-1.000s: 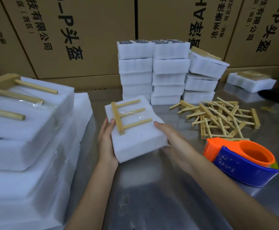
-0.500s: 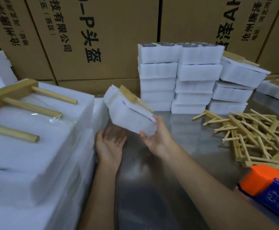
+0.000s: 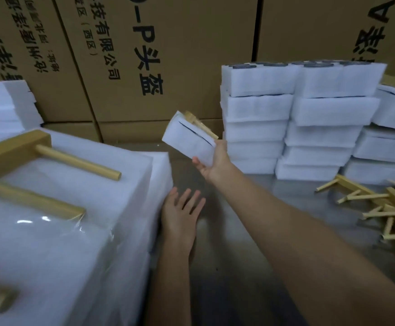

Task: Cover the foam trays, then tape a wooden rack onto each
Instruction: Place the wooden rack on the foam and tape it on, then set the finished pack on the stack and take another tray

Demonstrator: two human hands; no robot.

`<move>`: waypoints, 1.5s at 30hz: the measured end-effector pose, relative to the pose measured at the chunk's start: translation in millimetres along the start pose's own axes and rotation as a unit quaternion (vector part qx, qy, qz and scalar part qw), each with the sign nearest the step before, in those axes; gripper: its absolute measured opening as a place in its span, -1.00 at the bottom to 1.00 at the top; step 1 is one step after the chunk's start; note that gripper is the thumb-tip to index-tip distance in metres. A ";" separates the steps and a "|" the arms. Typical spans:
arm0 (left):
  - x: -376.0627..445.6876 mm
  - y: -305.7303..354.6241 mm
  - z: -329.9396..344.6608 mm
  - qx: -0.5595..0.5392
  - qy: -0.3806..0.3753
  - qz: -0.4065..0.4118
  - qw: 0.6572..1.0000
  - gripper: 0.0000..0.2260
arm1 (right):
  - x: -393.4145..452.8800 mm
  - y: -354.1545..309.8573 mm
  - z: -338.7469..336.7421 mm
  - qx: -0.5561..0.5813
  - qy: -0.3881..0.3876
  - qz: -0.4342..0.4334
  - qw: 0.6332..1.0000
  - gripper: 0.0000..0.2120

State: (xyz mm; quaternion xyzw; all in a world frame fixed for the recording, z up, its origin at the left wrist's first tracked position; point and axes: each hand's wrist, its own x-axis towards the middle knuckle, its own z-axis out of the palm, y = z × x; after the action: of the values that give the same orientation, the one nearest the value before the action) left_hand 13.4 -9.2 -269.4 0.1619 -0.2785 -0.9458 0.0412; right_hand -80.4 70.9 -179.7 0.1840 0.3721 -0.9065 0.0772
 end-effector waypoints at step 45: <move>0.2 2.7 2.1 0.029 -0.074 -0.021 0.997 -0.70 | -41.6 -216.7 20.2 -0.878 0.083 -0.352 0.315 -0.45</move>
State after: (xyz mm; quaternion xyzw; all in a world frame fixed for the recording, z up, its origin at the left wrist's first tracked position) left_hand 12.5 -10.4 -266.4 0.0988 -0.3046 -0.9473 -0.0041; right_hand -107.7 210.9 -10.2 -0.0654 0.9838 0.0295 -0.1642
